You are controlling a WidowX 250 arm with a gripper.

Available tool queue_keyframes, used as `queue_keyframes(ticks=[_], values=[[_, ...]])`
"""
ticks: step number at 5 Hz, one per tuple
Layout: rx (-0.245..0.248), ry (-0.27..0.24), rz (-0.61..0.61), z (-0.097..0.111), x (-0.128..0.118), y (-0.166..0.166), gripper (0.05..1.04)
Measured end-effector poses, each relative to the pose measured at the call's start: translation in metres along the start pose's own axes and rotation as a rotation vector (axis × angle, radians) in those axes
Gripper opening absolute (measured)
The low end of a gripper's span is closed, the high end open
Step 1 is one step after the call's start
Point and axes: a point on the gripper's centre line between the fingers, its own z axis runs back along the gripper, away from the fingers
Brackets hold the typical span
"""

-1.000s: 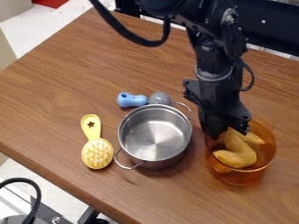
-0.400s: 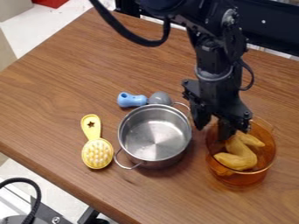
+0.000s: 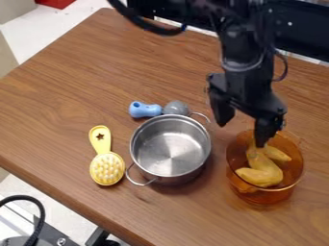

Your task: Moved the pot from the top center of the table to the right side of the silver tin

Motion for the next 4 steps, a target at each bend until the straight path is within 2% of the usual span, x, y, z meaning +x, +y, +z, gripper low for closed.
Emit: queue_keyframes(ticks=[1,2,3,4], values=[[-0.027,0.008,0.020,0.011,0.009,0.000,0.999],[-0.025,-0.007,0.065,0.022,0.020,0.006,0.999],[0.046,-0.059,0.182,0.025,0.035,0.020,0.999],[0.090,-0.088,0.260,0.017,0.046,0.035,0.999]])
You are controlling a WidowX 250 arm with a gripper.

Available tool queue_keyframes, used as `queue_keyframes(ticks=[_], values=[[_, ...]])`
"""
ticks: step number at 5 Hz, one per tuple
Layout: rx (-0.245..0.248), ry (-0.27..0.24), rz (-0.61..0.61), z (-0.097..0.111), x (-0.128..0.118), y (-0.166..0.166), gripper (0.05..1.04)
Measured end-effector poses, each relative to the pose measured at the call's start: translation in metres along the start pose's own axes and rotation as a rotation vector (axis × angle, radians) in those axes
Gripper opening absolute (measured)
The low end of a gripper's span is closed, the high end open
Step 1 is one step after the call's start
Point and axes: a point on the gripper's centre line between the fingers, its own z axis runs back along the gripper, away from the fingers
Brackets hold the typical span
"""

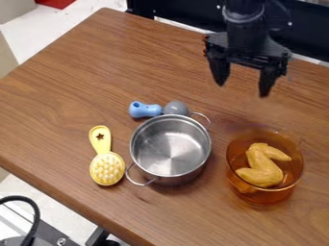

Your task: Moved the pot from the top center of the table to the right side of the silver tin

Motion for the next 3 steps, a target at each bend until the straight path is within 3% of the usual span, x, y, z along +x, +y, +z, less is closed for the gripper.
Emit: queue_keyframes(ticks=[1,3], values=[[-0.016,-0.037,0.015,-0.0055,0.0022,-0.0017,0.999],[-0.026,-0.048,0.034,-0.0145,0.0099,-0.0070,0.999]])
